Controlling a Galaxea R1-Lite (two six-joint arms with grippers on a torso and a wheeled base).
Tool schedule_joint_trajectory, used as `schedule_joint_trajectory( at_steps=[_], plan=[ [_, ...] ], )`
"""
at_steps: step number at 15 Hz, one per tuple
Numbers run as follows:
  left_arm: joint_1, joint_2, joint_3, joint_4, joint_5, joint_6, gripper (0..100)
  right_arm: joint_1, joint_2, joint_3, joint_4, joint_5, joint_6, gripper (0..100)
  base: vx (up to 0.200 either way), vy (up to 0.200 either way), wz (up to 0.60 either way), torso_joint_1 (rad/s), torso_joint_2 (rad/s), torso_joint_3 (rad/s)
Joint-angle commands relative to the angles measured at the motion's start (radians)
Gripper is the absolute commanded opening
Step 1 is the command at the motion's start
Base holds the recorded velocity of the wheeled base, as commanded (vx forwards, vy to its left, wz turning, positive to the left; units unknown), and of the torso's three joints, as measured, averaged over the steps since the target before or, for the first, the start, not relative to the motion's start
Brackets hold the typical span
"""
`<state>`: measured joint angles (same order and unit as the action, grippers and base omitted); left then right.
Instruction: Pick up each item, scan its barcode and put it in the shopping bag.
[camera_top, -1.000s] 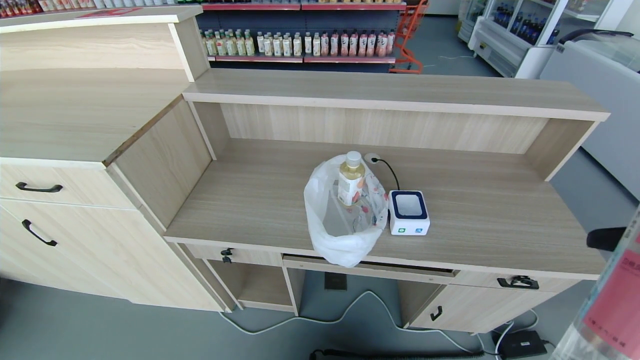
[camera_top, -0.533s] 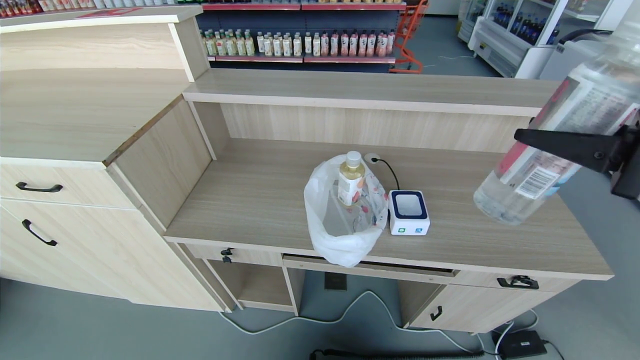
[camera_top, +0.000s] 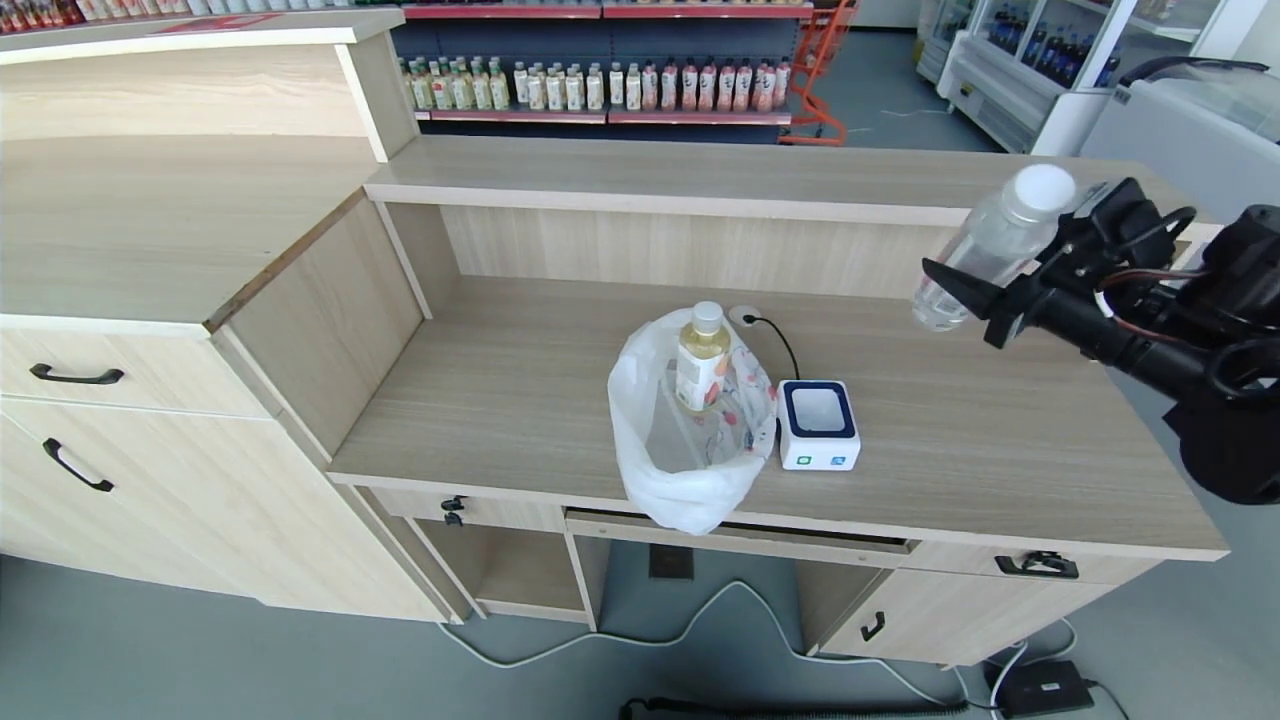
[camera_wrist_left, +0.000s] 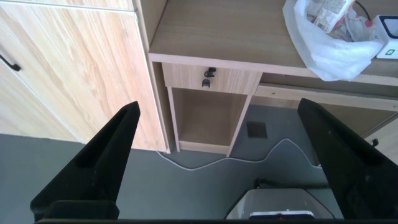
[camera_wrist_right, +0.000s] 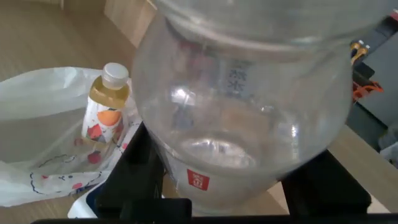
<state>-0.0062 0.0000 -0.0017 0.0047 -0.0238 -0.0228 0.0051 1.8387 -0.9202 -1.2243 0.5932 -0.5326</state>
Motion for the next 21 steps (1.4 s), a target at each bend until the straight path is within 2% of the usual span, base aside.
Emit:
schedule_joint_trajectory(
  at_steps=[1,3,8,15,21],
  plan=[
    [0.000,0.000,0.000,0.000,-0.001,0.000,100,-0.013,0.166,-0.017,-0.055,0.073,-0.078,0,0.000,0.000,0.00,0.000,0.00,0.000],
    [0.000,0.000,0.000,0.000,-0.001,0.000,100,-0.013,0.251,-0.054,-0.130,0.157,-0.156,0,0.000,0.000,0.00,0.000,0.00,0.000],
    [0.000,0.000,0.000,0.000,0.001,0.000,100,-0.037,0.340,-0.100,-0.147,0.227,-0.230,0,0.000,0.000,0.00,0.000,0.00,0.000],
    [0.000,0.000,0.000,0.000,-0.001,0.000,100,-0.027,0.432,-0.132,-0.238,0.238,-0.236,0,0.000,0.000,0.00,0.000,0.00,0.000],
    [0.000,0.000,0.000,0.000,-0.001,0.000,100,-0.019,0.479,-0.167,-0.244,0.247,-0.236,0,0.000,0.000,0.00,0.000,0.00,0.000]
  ],
)
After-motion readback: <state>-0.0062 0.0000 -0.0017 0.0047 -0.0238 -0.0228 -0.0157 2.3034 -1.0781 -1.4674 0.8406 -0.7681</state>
